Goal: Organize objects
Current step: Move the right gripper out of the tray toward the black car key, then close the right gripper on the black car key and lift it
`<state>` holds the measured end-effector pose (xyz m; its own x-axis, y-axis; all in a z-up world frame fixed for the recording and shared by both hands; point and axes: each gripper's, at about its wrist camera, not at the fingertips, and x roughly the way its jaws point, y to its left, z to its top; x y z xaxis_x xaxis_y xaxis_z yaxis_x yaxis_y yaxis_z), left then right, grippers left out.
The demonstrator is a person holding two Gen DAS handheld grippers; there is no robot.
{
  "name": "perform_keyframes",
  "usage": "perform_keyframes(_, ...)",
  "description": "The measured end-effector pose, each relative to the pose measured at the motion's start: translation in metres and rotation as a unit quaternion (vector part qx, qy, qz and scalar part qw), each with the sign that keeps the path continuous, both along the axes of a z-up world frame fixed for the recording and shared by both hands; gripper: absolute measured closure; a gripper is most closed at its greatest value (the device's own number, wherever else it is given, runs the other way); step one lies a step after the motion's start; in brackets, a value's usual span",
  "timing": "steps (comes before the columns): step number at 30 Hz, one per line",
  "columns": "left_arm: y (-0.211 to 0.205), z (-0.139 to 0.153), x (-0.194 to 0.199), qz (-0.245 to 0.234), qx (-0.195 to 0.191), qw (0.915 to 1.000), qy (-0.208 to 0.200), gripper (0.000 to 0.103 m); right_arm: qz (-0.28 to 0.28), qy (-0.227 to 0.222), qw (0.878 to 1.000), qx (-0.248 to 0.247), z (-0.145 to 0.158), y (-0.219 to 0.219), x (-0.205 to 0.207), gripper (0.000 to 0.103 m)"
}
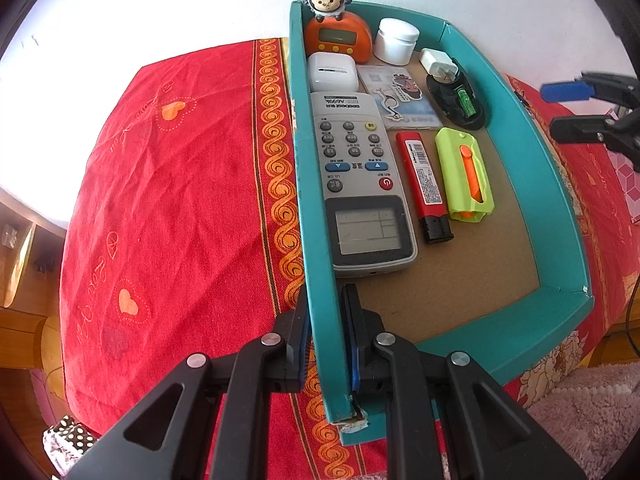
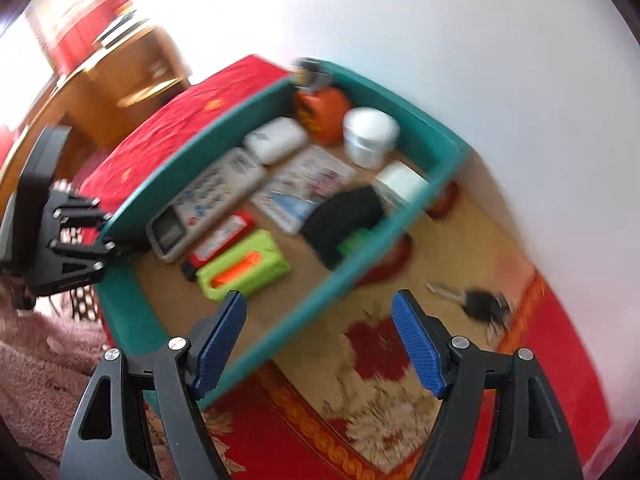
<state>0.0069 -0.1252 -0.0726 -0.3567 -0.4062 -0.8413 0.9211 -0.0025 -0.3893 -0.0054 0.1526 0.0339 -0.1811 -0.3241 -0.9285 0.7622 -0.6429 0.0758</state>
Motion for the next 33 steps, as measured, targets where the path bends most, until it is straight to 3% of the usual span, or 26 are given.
perform_keyframes(7,0.001,0.000,0.000,0.000,0.000,1.0000,-0.001,0.089,-0.120,-0.020,0.992,0.030,-0.028,0.038,-0.038,0.026)
perform_keyframes(13,-0.001,-0.001,0.001,0.000,0.001,1.0000,-0.002,0.089,-0.241,-0.035,0.969,0.043,-0.053,0.063,-0.072,0.028)
perform_keyframes(17,-0.001,-0.001,0.000,0.001,0.001,1.0000,-0.002,0.089,-0.319,-0.060,0.946,0.010,-0.062,0.079,-0.090,0.033)
perform_keyframes(24,0.000,-0.002,0.001,0.002,0.001,1.0000,-0.002,0.089,-0.350,-0.036,0.936,0.017,-0.064,0.075,-0.105,0.041)
perform_keyframes(33,0.000,-0.002,0.002,0.004,0.000,1.0000,-0.002,0.089,-0.347,-0.003,0.938,0.020,-0.066,0.062,-0.106,0.053)
